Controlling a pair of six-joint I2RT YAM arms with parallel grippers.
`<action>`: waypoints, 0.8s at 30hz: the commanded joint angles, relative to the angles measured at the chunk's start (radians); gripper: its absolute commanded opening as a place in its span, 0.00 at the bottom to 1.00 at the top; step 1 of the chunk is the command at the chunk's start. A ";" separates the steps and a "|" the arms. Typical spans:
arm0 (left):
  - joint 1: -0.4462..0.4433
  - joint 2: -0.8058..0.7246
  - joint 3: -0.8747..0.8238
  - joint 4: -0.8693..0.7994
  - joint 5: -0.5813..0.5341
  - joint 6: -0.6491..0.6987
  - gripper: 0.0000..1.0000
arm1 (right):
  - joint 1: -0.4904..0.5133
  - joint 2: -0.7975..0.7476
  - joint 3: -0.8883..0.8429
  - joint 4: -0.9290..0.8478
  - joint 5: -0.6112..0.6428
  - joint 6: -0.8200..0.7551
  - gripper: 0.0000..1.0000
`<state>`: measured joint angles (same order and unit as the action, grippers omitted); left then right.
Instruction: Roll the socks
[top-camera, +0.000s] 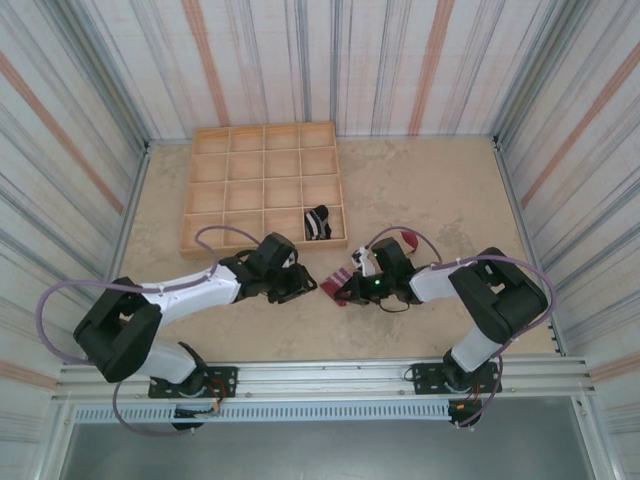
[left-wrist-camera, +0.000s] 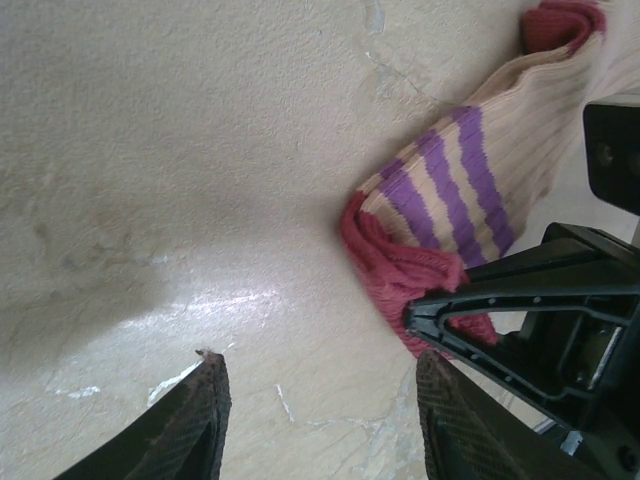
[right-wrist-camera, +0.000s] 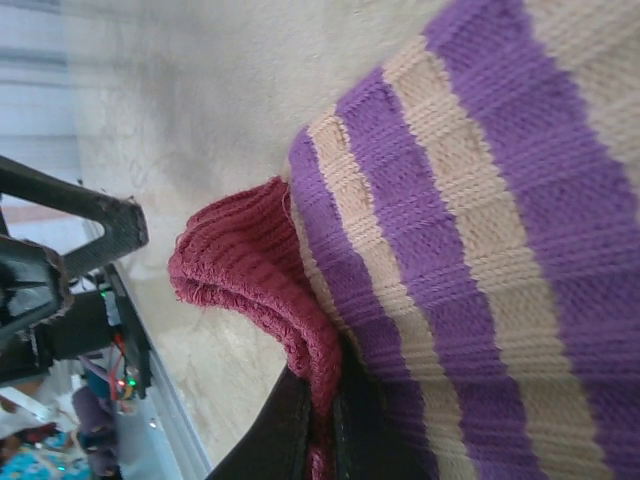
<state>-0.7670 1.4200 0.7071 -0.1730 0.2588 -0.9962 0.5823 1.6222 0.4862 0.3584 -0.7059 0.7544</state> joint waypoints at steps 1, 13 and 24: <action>-0.020 0.033 0.027 0.019 -0.026 0.000 0.50 | -0.027 -0.012 -0.034 0.048 -0.058 0.107 0.00; -0.034 0.099 0.077 0.026 -0.017 0.015 0.49 | -0.085 -0.067 -0.078 0.068 -0.087 0.203 0.00; -0.068 0.157 0.124 0.024 -0.024 0.019 0.48 | -0.110 -0.139 -0.078 -0.089 -0.024 0.188 0.00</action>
<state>-0.8227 1.5593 0.7994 -0.1513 0.2592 -0.9924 0.4816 1.4887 0.4202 0.3317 -0.7521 0.9321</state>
